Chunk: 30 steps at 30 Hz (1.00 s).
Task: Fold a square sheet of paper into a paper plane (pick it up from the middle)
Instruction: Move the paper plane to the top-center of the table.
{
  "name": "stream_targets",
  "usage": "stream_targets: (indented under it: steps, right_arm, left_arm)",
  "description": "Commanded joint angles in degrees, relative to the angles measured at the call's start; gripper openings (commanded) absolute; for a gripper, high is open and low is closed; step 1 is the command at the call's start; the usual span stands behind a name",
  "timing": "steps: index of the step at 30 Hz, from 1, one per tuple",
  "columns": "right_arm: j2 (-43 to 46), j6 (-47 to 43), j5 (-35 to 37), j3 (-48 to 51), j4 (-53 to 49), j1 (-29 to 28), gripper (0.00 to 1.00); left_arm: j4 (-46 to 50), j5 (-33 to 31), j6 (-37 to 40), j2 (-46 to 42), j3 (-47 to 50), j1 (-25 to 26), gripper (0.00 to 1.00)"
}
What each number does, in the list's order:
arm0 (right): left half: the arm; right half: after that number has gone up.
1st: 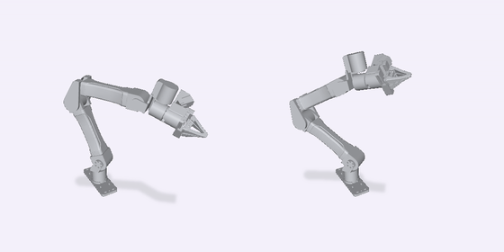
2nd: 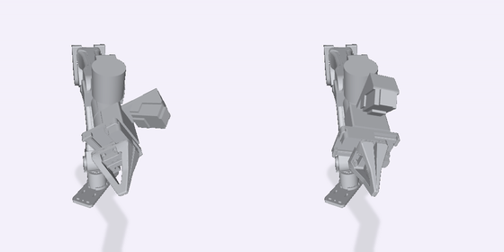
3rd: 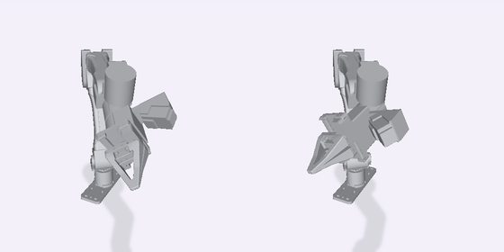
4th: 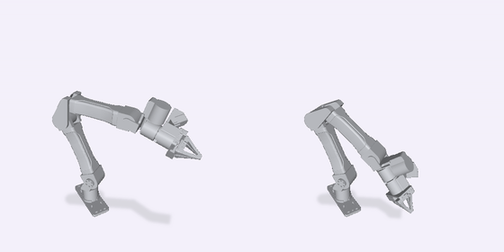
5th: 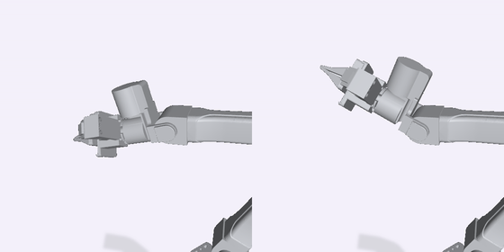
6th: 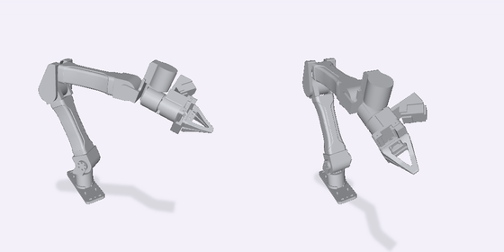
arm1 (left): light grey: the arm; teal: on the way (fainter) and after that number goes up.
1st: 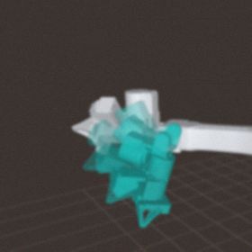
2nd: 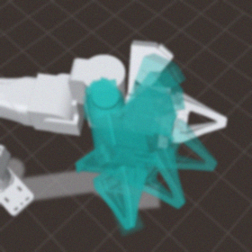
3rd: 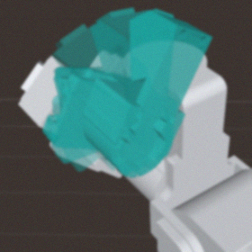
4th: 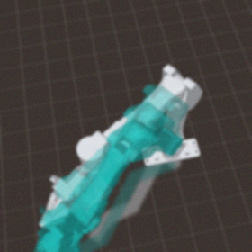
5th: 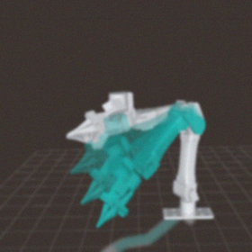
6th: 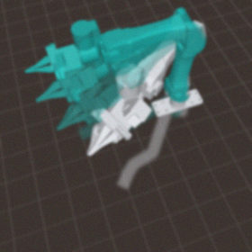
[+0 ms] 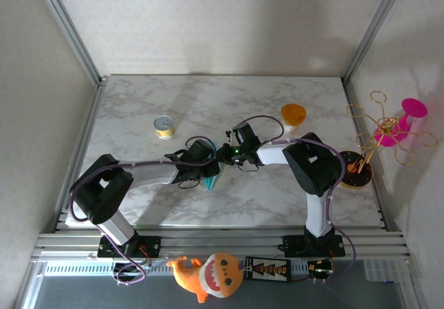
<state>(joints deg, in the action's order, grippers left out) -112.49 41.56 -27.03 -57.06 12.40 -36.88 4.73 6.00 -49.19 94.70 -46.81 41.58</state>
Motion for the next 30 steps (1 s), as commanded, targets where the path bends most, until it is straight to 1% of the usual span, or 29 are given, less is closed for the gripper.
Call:
stream_targets:
  steps: [1, 5, 10, 14, 16, 19, 23, 27, 30]
  right_arm:
    - [-0.19, -0.29, 0.34, -0.77, -1.42, 0.32, 0.08]
    - [-0.20, -0.16, 0.33, -0.71, -1.42, 0.32, 0.08]
    - [0.07, -0.06, 0.32, -0.95, -1.59, 0.32, 0.09]
    - [0.55, 0.14, 0.80, -1.06, -2.04, 0.32, 0.13]
    - [1.04, 0.23, 1.10, -1.20, -2.41, 0.28, 0.16]
    - [2.32, 0.46, 2.81, -1.74, -3.89, 0.32, 0.25]
    - [4.97, 0.47, 7.15, -1.95, -6.70, 0.74, 0.38]
    - [8.84, 0.44, 14.65, -0.89, -9.64, 1.31, 0.49]
    - [11.81, 0.91, 21.36, 0.82, -11.39, 1.64, 0.54]
  left_arm:
    - [3.80, -3.63, 1.02, 1.52, -2.29, 0.86, 0.46]
    - [6.05, -6.02, 0.95, 2.68, -3.93, 1.44, 0.40]
    - [7.92, -8.23, 0.93, 3.38, -5.55, 2.07, 0.31]
    - [8.88, -9.20, 1.17, 3.87, -6.43, 2.20, 0.22]
    - [9.30, -9.51, 1.46, 4.17, -6.71, 2.27, 0.18]
    - [10.52, -10.85, 1.97, 4.06, -7.40, 2.27, 0.13]
    - [12.25, -13.00, 3.18, 3.27, -8.49, 2.27, 0.08]
    - [14.68, -15.18, 5.32, 2.93, -10.14, 2.19, 0.08]
    - [16.86, -16.66, 7.99, 3.68, -11.86, 2.10, 0.08]
